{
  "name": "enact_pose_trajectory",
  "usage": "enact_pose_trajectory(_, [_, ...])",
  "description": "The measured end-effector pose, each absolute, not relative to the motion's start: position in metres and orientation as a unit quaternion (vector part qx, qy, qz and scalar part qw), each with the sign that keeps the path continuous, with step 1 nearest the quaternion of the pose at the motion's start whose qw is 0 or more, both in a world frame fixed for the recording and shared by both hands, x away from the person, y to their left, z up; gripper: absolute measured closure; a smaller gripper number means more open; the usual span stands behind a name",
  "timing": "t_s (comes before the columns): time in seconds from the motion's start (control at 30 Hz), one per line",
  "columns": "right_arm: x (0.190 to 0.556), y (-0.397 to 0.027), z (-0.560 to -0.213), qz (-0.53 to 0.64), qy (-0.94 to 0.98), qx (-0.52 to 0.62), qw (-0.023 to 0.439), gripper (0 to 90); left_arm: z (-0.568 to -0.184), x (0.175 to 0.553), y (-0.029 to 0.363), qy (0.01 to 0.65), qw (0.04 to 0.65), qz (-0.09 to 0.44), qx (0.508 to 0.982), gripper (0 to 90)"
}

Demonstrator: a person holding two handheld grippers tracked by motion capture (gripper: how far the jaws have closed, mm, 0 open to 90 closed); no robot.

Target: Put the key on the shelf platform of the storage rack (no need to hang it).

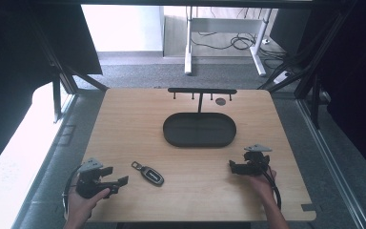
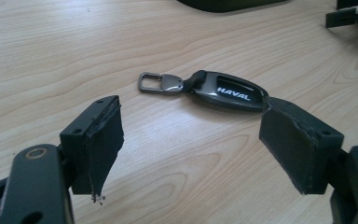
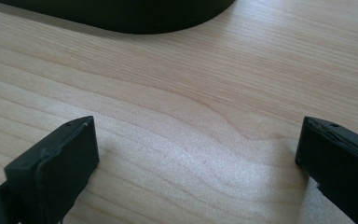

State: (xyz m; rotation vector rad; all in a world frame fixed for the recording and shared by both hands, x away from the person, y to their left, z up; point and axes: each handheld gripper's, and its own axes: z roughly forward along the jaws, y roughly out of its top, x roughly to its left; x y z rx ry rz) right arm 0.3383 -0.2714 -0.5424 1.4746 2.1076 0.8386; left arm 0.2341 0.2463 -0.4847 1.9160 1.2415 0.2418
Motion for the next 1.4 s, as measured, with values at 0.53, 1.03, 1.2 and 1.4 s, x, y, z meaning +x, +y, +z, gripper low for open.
enact_pose_trajectory(0.53, [0.310, -0.280, -0.512, 0.325, 0.787, 0.489, 0.189, 18.8, -0.482, 0.233, 0.251, 0.493, 0.413, 0.100, 0.759, 21.8])
enact_pose_trajectory(1.03, [0.306, -0.279, -0.508, 0.333, 0.791, 0.479, 0.182, 23.8, -0.483, 0.233, 0.253, 0.495, 0.415, 0.099, 0.757, 21.8])
enact_pose_trajectory(1.2, [0.306, -0.280, -0.508, 0.334, 0.791, 0.480, 0.180, 24.9, -0.483, 0.233, 0.253, 0.494, 0.414, 0.097, 0.758, 21.8])
enact_pose_trajectory(1.4, [0.304, -0.278, -0.504, 0.338, 0.791, 0.476, 0.181, 26.1, -0.482, 0.233, 0.254, 0.495, 0.414, 0.099, 0.758, 21.8])
